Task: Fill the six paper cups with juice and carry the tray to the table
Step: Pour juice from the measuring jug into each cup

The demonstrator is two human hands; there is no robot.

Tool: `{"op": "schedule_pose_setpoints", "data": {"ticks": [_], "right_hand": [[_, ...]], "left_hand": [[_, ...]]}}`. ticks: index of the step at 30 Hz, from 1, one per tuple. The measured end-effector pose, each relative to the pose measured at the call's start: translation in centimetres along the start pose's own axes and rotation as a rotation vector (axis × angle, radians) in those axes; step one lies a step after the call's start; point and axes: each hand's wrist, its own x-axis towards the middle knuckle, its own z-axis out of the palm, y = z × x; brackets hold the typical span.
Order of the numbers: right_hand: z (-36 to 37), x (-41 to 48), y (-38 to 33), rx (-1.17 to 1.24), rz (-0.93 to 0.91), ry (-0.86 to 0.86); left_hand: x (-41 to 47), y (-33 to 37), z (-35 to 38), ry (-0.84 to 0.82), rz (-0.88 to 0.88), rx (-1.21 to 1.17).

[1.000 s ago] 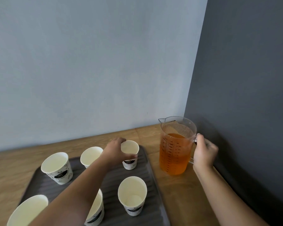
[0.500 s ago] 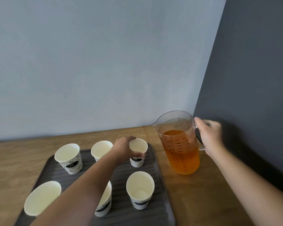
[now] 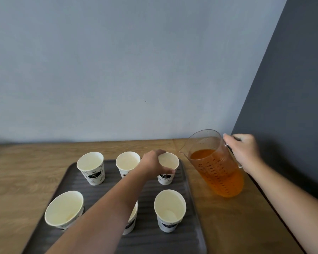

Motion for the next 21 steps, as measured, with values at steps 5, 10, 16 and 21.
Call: {"op": "schedule_pose_setpoints", "data": {"ticks": [5, 10, 16, 21], "right_hand": [[0.5, 0.8, 0.1, -0.085, -0.059, -0.058], [0.9, 1.3, -0.1, -0.144, -0.086, -0.079], [1.1, 1.6, -0.4, -0.201, -0.12, -0.104], [1.2, 1.8, -0.5, -0.26, -0.125, -0.115]], "left_hand": [[0.0, -0.1, 0.0, -0.008, -0.008, -0.013], [0.0, -0.1, 0.1, -0.006, -0.011, -0.02], [-0.1, -0.2, 0.1, -0.006, -0.015, -0.042], [-0.3, -0.2, 0.2, -0.002, -0.012, -0.043]]}}
